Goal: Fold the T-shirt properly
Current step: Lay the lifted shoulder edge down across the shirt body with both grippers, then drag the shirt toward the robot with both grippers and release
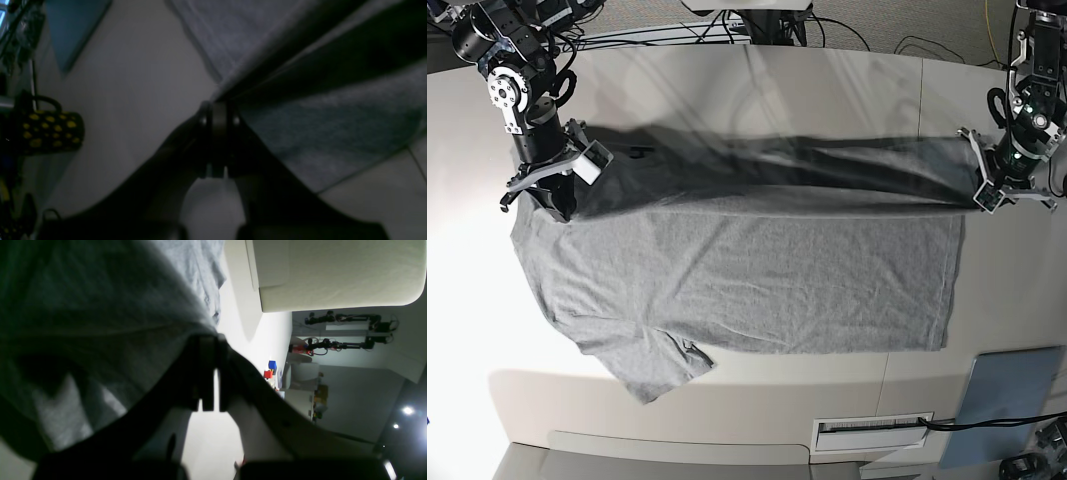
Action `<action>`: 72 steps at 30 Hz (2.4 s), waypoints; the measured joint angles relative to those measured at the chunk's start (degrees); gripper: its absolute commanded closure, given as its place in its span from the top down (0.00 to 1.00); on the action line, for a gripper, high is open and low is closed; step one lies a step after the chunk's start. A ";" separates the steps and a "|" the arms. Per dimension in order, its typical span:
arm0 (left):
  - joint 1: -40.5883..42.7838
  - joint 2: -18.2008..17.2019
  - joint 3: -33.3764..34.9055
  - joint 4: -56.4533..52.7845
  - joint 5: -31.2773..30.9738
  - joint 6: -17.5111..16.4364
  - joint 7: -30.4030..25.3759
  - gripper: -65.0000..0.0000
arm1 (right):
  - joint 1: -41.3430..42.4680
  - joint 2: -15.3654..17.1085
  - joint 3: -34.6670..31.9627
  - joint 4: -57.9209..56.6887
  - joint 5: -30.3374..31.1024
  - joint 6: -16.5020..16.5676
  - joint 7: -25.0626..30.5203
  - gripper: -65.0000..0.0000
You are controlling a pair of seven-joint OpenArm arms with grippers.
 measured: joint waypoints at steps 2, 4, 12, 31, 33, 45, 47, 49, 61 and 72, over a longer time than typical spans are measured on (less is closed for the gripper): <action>0.00 0.00 0.00 -0.09 0.00 -0.85 -0.02 0.00 | 0.00 0.00 0.00 0.00 0.00 -0.02 -0.02 0.00; -0.02 0.00 0.00 -0.09 0.09 -2.36 -1.95 0.00 | 0.00 0.02 0.00 0.02 0.00 0.00 -0.17 0.00; -0.33 0.00 0.00 -0.09 -2.03 -4.72 -2.16 0.19 | 0.00 0.00 0.00 0.00 0.00 0.00 -0.94 0.16; -0.66 8.07 -0.07 -0.20 -23.43 5.68 5.51 0.00 | -1.68 -8.22 0.00 -0.33 12.90 -15.58 -4.55 0.00; -0.68 10.93 -0.04 -1.07 -23.65 8.17 5.29 0.00 | -1.53 -10.16 0.07 -2.08 12.61 -15.58 -4.13 0.00; -4.46 14.10 -0.55 -16.79 -29.20 3.28 0.96 0.00 | -0.85 -16.37 4.24 -18.97 18.47 -10.86 -4.04 0.00; -4.26 14.10 -0.72 -17.57 -29.55 2.91 0.11 0.00 | -1.09 -16.46 4.24 -19.71 18.03 -11.02 -3.72 0.00; -3.61 13.75 -0.74 -17.46 -29.62 2.73 0.11 0.00 | -1.36 -16.46 4.24 -19.80 17.99 -11.02 -3.89 0.00; 7.67 6.91 -1.11 -13.79 -31.65 -0.13 -1.46 0.00 | -12.46 -15.34 4.83 -16.63 11.98 -12.41 -3.06 0.00; 18.84 3.28 -1.44 -9.70 -32.17 -0.31 -3.82 0.00 | -23.52 -15.37 4.83 -11.91 7.50 -15.52 -5.22 0.00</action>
